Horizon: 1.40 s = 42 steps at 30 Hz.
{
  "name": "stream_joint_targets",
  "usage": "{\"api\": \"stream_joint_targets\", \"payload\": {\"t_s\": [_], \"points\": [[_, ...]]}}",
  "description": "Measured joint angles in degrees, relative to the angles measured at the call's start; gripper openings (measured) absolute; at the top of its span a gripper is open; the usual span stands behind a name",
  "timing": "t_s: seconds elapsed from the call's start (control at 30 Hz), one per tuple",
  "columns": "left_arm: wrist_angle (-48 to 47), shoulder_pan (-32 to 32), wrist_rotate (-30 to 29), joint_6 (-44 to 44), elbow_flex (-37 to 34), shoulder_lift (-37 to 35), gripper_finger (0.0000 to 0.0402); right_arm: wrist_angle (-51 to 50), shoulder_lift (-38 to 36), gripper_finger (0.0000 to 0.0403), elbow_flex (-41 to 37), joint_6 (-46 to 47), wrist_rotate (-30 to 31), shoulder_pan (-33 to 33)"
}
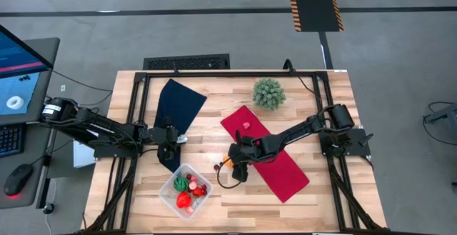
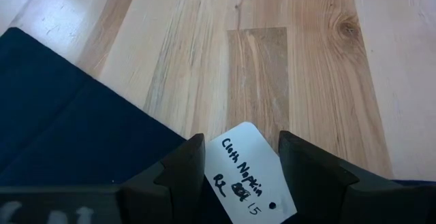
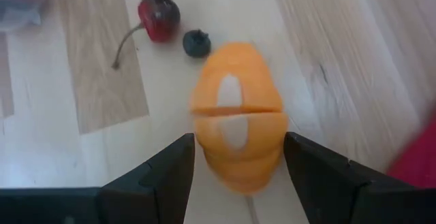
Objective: Pick and placing Produce into tupperware
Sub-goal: Put the croissant into the transparent bin
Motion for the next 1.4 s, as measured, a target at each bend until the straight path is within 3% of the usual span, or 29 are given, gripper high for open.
{"api": "stream_joint_targets", "payload": {"t_s": [0.43,0.8,1.1,1.4], "points": [[-0.01,0.00,0.00,0.00,0.02,0.00,0.0180,0.72,1.15,0.0247,0.26,0.35,0.67,0.00],[-0.02,0.00,0.02,0.00,0.00,0.00,0.0180,1.23,1.84,0.0175,0.22,0.36,0.61,0.00],[-0.02,0.00,0.00,0.00,0.00,0.00,0.0180,1.51,1.97,0.0196,0.16,0.02,0.29,0.04],[-0.04,-0.01,0.00,0.00,0.00,0.00,0.0181,1.27,2.02,0.0158,0.19,-0.04,0.27,0.04]]}}
